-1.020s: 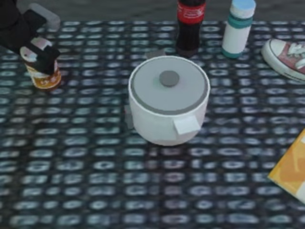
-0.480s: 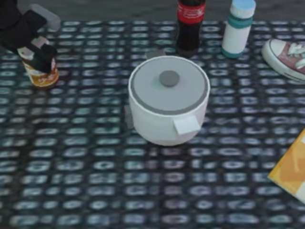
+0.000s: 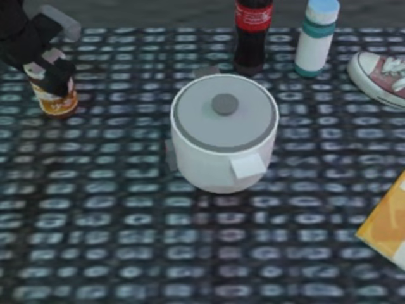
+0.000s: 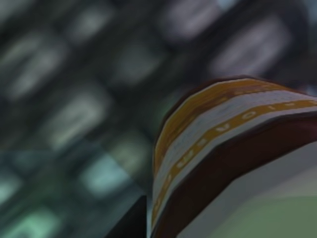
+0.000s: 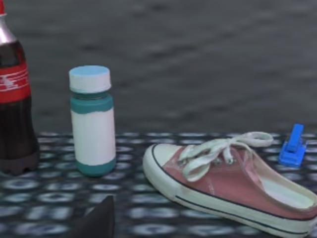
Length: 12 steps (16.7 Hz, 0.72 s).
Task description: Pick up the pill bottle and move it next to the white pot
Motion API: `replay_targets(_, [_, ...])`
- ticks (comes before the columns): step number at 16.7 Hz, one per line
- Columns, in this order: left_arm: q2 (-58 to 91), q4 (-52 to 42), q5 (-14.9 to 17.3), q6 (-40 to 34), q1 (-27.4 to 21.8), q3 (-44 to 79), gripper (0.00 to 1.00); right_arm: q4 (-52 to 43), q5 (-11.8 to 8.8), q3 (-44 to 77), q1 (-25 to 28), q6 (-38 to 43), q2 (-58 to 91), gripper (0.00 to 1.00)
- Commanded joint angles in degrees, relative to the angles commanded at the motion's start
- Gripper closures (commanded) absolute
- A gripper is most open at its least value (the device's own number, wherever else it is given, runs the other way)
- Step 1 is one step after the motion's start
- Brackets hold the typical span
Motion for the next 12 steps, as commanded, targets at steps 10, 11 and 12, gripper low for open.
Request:
replay_targets(10, [-4.3, -0.4, 0.0, 0.1, 0.5, -4.2, 1.00, 0.0, 0.0, 0.0, 0.0, 0.0, 0.0, 0.00])
replay_targets(11, [-6.9, -0.6, 0.0, 0.1, 0.6, -6.5, 1.00, 0.0, 0.0, 0.0, 0.0, 0.0, 0.0, 0.00])
replay_targets(12, [-9.9, -0.9, 0.0, 0.1, 0.7, -9.1, 1.00, 0.0, 0.0, 0.0, 0.0, 0.0, 0.0, 0.00])
